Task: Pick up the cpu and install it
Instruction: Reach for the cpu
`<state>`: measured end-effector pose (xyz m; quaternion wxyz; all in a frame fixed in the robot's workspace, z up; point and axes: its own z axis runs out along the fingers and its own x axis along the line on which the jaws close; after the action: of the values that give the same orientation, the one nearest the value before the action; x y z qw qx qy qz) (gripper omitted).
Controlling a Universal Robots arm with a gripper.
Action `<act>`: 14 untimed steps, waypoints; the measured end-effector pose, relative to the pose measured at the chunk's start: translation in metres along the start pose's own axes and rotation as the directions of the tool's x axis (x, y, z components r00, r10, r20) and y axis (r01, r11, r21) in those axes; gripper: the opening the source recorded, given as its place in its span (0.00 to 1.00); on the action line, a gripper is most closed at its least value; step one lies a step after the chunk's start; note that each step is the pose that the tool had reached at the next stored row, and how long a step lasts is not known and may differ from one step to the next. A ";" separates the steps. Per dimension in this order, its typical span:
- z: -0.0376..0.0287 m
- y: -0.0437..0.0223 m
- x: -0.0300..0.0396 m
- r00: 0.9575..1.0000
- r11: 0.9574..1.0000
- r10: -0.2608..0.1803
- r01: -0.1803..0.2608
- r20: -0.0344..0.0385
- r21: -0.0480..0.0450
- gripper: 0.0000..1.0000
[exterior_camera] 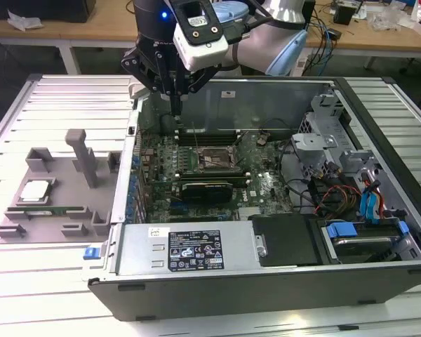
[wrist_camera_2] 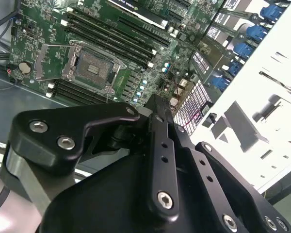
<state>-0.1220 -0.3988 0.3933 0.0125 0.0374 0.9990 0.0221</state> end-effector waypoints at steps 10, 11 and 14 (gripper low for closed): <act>-0.0004 -0.0012 0.0166 1.000 1.000 0.000 0.000 0.000 0.000 0.11; -0.0005 -0.0014 0.0183 1.000 1.000 0.000 0.000 0.000 0.000 0.11; -0.0006 -0.0016 0.0252 1.000 1.000 0.000 0.000 0.000 0.000 0.11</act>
<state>-0.1473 -0.3986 0.3932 0.0126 0.0374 0.9990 0.0221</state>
